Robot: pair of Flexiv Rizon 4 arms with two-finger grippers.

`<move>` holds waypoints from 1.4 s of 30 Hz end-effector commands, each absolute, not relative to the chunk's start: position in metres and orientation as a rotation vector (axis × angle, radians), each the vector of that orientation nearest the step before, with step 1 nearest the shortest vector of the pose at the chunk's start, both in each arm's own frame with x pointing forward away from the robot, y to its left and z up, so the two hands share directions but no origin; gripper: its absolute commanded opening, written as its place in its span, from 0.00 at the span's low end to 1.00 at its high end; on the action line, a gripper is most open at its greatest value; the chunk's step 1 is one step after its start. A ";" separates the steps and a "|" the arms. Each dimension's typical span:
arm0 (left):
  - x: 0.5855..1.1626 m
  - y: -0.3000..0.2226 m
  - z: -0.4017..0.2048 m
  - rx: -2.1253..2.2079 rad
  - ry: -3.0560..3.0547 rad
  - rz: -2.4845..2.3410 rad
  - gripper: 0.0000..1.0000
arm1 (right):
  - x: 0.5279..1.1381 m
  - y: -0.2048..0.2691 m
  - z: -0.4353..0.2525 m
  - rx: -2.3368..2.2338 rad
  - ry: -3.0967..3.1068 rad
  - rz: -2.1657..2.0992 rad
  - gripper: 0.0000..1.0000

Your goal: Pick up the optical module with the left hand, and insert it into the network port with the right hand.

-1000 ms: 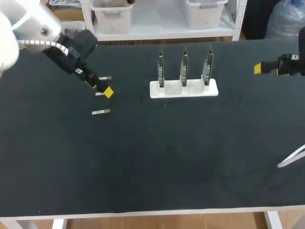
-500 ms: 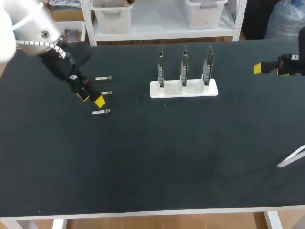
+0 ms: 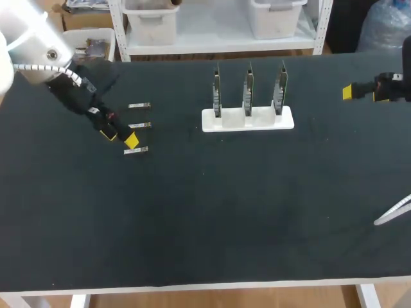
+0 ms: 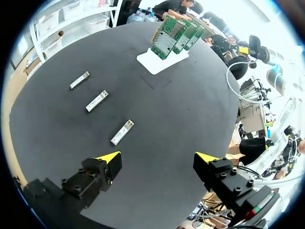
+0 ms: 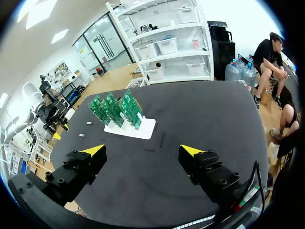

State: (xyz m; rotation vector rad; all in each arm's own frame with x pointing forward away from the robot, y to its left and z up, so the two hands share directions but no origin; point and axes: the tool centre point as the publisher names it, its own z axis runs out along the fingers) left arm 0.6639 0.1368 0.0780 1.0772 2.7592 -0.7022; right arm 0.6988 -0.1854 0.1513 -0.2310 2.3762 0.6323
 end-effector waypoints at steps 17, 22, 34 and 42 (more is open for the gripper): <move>0.668 0.128 0.072 1.377 2.732 -0.573 1.00 | 0.699 -0.185 0.151 -0.230 2.376 0.632 1.00; 0.666 0.137 0.066 1.415 2.741 -0.541 1.00 | 0.699 -0.185 0.151 -0.230 2.376 0.632 1.00; 0.660 0.144 0.062 1.346 2.794 -0.561 1.00 | 0.699 -0.185 0.151 -0.230 2.376 0.632 1.00; 0.660 0.144 0.062 1.346 2.794 -0.561 1.00 | 0.699 -0.185 0.151 -0.230 2.376 0.632 1.00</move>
